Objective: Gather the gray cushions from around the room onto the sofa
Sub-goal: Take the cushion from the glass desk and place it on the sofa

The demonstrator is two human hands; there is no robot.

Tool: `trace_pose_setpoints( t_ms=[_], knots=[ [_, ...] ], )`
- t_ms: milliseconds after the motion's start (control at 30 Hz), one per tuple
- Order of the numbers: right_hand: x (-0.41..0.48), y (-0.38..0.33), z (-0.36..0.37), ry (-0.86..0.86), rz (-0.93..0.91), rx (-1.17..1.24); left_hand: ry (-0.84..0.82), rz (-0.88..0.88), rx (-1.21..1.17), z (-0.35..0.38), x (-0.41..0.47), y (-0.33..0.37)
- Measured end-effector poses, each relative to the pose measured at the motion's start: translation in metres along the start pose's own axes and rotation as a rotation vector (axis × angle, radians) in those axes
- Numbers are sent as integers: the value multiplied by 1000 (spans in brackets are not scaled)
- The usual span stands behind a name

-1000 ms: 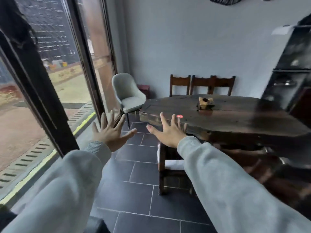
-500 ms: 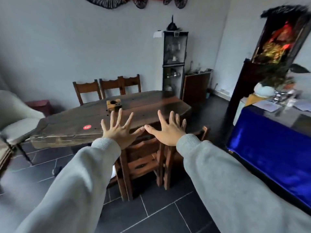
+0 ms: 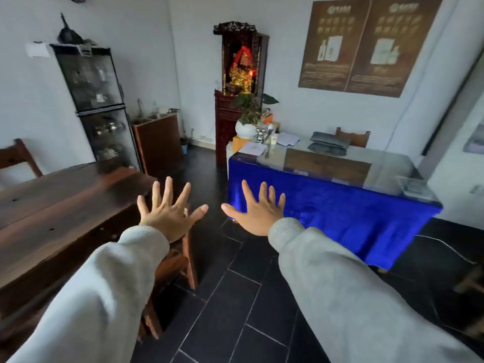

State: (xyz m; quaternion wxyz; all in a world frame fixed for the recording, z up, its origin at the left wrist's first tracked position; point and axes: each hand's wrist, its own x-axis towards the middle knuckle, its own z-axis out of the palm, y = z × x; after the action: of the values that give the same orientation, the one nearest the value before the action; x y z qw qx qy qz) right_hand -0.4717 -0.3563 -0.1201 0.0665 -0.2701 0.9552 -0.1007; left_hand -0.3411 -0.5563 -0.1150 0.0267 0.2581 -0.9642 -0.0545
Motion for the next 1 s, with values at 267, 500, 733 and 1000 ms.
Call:
trace_pose_setpoints(
  t_ms=[267,500,733,1000],
  knots=[
    [22,92,-19,108,321,43,-75,262,66,20,101,107],
    [40,135,-50,182,558,32,-79,544,23,8,156,180],
    [59,157,-58,199,638,-3,-129,649,-12,16,205,217],
    [95,219,-62,174,691,-11,-160,665,18,40,262,286]
  ],
)
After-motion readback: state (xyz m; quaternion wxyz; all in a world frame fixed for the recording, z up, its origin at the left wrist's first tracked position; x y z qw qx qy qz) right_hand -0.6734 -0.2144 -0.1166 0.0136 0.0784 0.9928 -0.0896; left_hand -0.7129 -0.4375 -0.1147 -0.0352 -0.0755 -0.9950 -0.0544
